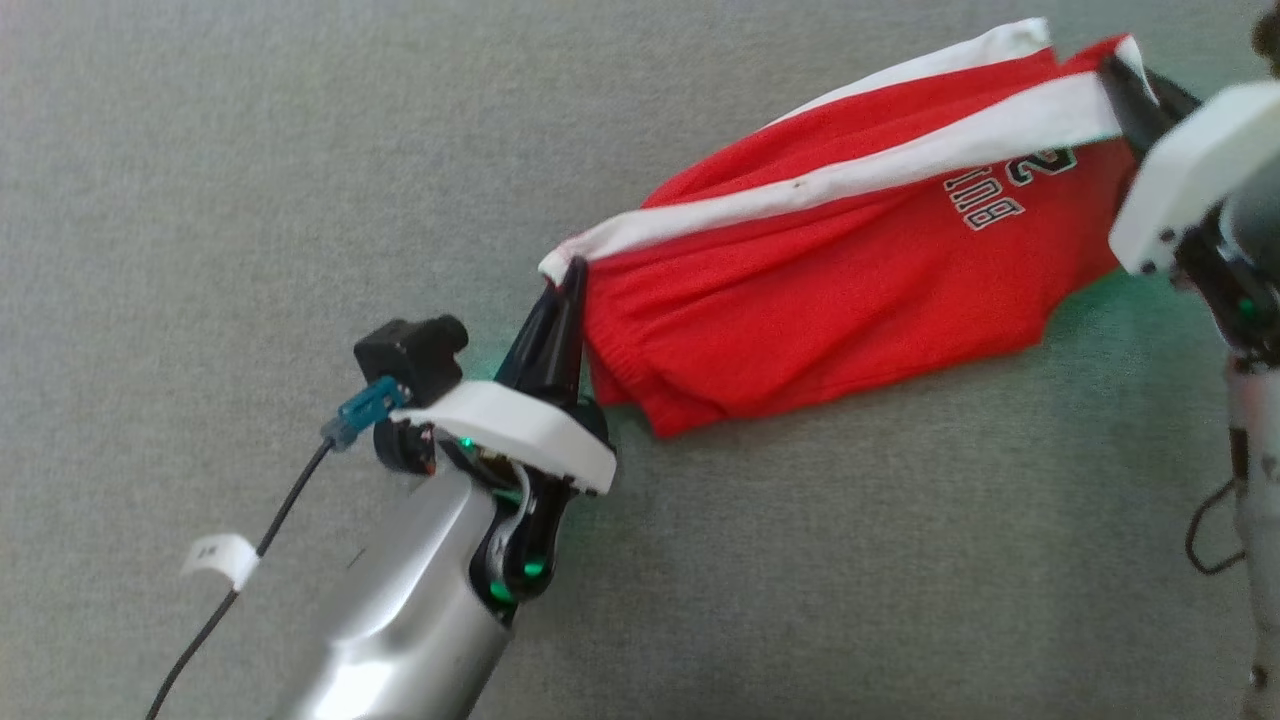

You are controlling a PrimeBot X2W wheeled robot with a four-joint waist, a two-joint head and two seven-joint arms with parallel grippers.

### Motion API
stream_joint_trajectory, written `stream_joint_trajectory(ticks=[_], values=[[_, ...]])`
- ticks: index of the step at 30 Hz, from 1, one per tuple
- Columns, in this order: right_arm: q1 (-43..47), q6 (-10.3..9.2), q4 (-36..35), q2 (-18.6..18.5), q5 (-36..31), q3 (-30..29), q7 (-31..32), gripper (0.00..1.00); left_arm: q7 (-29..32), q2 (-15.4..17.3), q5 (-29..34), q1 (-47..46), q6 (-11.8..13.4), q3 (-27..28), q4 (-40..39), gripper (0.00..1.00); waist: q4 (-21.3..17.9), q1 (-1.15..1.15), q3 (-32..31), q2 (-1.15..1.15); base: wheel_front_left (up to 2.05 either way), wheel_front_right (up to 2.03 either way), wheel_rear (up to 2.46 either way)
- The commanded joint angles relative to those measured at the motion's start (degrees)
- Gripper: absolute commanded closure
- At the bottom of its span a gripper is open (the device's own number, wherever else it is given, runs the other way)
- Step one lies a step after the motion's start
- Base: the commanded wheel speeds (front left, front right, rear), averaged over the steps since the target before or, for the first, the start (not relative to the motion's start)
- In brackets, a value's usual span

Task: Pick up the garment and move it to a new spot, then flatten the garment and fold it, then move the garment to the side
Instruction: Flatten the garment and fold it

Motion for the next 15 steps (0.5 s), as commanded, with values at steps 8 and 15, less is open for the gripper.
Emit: stream_joint_trajectory(ticks=[8,15], values=[[-7.3,-0.05,8.3,-0.1,0.8,4.8,-11.2,0.0,-4.2,-1.0,-2.3,-5.3,-2.7,0.2,5.0,0.0,1.8,-0.02,1.7,0.0,0.0,0.0,0.0],[-6.6,-0.05,14.6,-1.1,3.0,7.0,-19.0,0.0,-7.3,0.4,-1.6,-3.0,-5.5,-1.5,7.2,0.0,1.1,-0.02,-2.9,0.0,0.0,0.0,0.0]])
